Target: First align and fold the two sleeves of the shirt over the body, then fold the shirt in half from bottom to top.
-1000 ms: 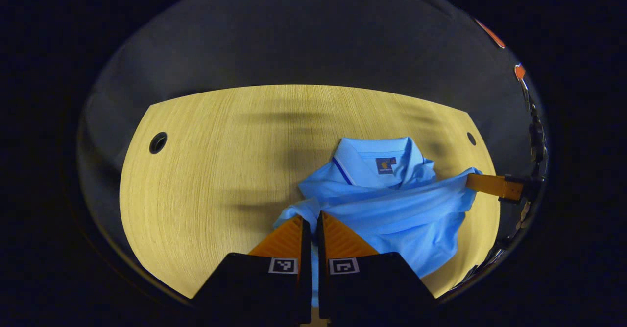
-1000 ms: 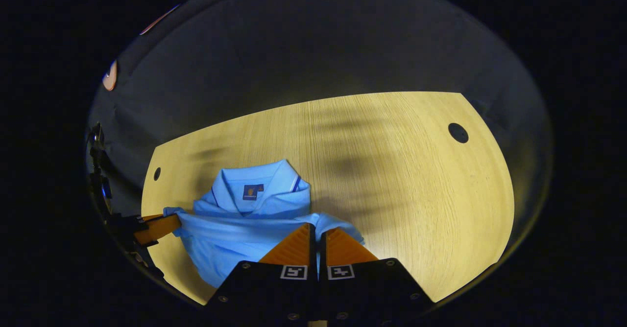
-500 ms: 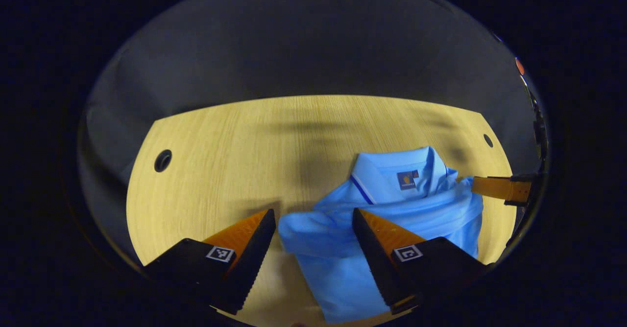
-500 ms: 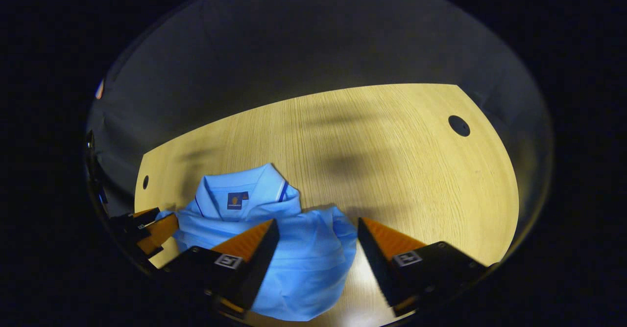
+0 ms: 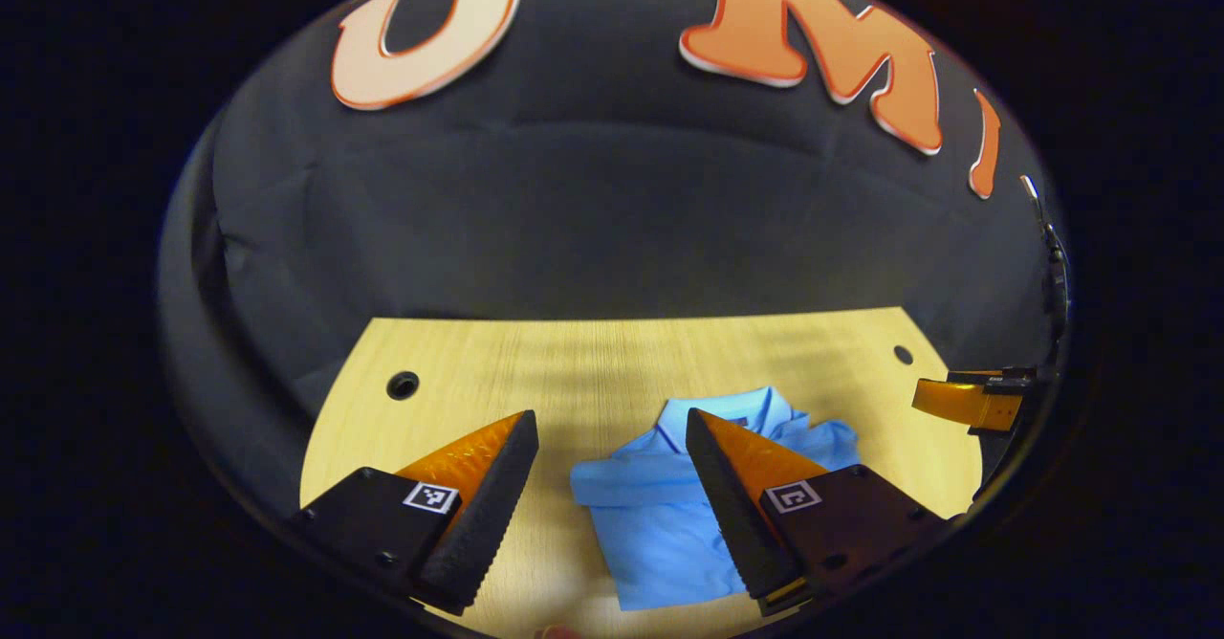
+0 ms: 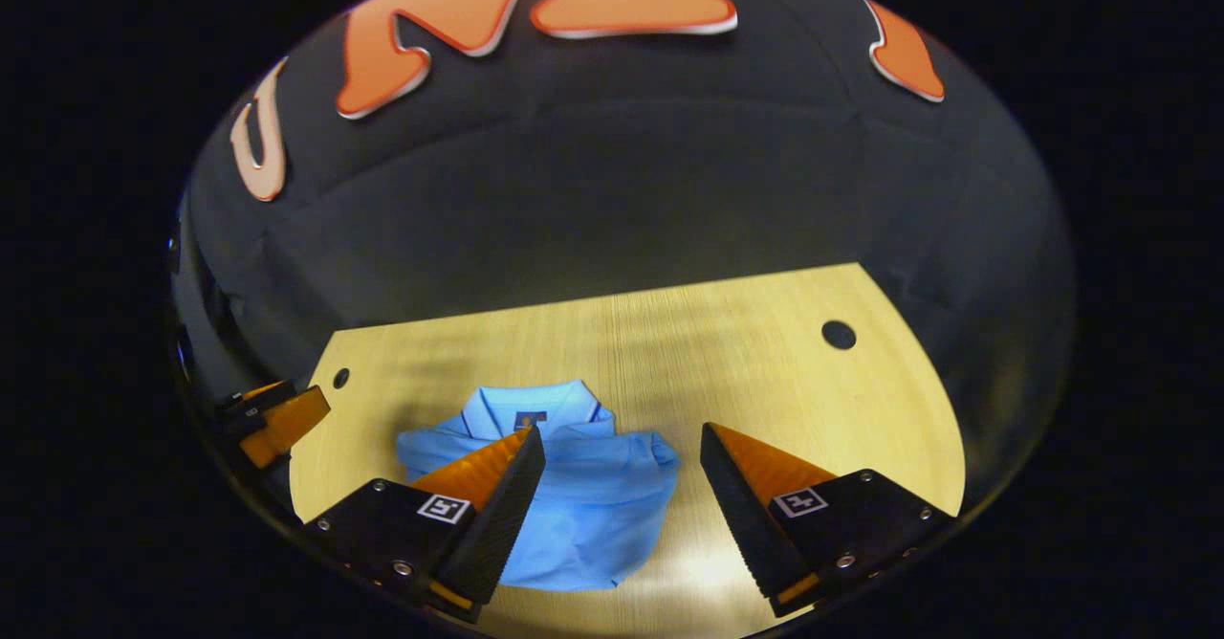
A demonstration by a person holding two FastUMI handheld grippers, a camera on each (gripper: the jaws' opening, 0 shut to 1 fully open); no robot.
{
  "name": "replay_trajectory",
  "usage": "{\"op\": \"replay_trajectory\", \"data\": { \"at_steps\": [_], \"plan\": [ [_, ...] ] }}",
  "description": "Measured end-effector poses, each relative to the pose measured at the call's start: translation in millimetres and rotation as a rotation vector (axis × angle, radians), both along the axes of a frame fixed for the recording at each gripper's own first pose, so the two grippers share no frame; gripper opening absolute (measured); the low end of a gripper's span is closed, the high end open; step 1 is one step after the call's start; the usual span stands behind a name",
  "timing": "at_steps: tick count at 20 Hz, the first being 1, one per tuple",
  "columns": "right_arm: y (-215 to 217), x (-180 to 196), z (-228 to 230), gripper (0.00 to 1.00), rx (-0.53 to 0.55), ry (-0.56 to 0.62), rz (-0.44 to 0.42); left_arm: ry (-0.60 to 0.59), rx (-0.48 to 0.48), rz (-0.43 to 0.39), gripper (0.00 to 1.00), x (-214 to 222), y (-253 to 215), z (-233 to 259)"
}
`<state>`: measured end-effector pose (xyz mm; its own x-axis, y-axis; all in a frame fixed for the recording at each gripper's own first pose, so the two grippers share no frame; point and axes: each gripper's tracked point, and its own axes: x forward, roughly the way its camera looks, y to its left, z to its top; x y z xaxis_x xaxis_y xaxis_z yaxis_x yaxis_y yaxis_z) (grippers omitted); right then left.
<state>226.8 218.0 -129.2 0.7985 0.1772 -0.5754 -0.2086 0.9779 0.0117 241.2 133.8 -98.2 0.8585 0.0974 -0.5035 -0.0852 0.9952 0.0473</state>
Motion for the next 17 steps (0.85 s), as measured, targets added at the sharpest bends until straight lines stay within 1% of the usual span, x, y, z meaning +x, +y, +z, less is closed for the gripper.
{"op": "replay_trajectory", "data": {
  "at_steps": [2,4,6,8,9,10,12,14,17],
  "plan": [
    [-2,-26,35,0.99,0.018,-0.074,0.026,-0.093,-0.002,0.007,1.0,-28,-2,43],
    [-1,-54,64,0.99,0.051,-0.116,0.05,-0.195,0.028,0.031,1.0,-56,1,80],
    [-3,-81,85,0.99,0.08,-0.158,0.064,-0.279,0.03,0.05,1.0,-88,1,103],
    [-11,-107,112,0.98,0.066,-0.234,0.075,-0.359,0.026,0.035,1.0,-111,-1,124],
    [-12,-118,119,0.98,0.057,-0.274,0.084,-0.38,0.034,0.028,1.0,-119,0,130],
    [-10,-129,126,0.99,0.052,-0.31,0.098,-0.385,0.039,0.039,1.0,-129,2,133],
    [-9,-153,136,0.98,0.056,-0.354,0.109,-0.385,0.015,0.047,1.0,-150,3,137],
    [-14,-170,142,0.99,0.064,-0.392,0.093,-0.416,0.005,0.039,0.99,-171,5,145],
    [-18,-195,144,0.98,0.083,-0.42,0.049,-0.43,0.064,0.019,1.0,-196,12,151]
  ]
}}
